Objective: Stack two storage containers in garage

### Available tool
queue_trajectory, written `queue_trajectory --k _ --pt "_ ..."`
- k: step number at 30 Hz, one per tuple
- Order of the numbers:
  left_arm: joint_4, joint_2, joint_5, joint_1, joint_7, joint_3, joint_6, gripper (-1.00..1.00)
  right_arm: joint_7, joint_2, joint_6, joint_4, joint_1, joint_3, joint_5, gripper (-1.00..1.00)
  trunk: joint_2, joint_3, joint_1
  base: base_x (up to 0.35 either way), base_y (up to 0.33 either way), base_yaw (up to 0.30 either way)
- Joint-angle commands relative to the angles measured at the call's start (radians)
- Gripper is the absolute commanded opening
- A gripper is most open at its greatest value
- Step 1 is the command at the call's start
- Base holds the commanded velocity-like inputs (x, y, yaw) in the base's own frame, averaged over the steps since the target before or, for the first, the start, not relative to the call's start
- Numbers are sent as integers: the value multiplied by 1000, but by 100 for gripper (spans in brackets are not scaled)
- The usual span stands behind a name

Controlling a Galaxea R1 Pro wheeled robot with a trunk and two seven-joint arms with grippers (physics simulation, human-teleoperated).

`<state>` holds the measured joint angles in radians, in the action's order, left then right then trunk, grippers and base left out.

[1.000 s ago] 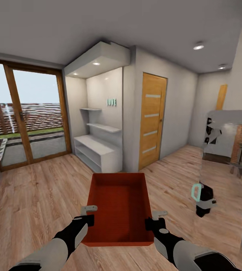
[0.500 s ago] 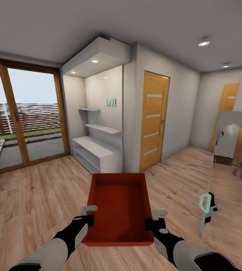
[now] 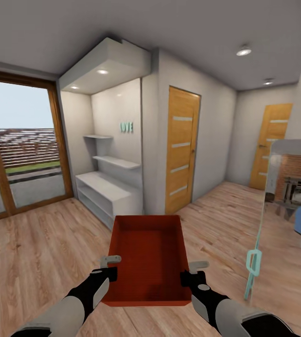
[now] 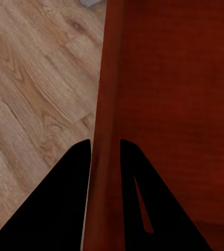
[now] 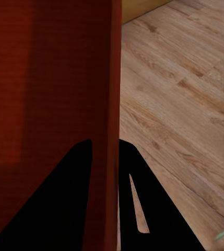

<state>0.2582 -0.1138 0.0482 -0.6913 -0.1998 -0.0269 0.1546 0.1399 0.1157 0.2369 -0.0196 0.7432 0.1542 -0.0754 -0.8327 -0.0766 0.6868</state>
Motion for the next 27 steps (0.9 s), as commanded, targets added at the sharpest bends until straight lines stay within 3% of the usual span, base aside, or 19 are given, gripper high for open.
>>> queue_trajectory --k 1,27 --pt "6 14 -19 -1 -56 -22 -69 -100 -6 1 1 -2 1 -39 9 -100 -1 -2 1 322 0 -246" --pt "6 14 -19 -1 -56 -22 -69 -100 -6 1 1 -2 1 -39 9 -100 -1 -2 1 322 112 -248"
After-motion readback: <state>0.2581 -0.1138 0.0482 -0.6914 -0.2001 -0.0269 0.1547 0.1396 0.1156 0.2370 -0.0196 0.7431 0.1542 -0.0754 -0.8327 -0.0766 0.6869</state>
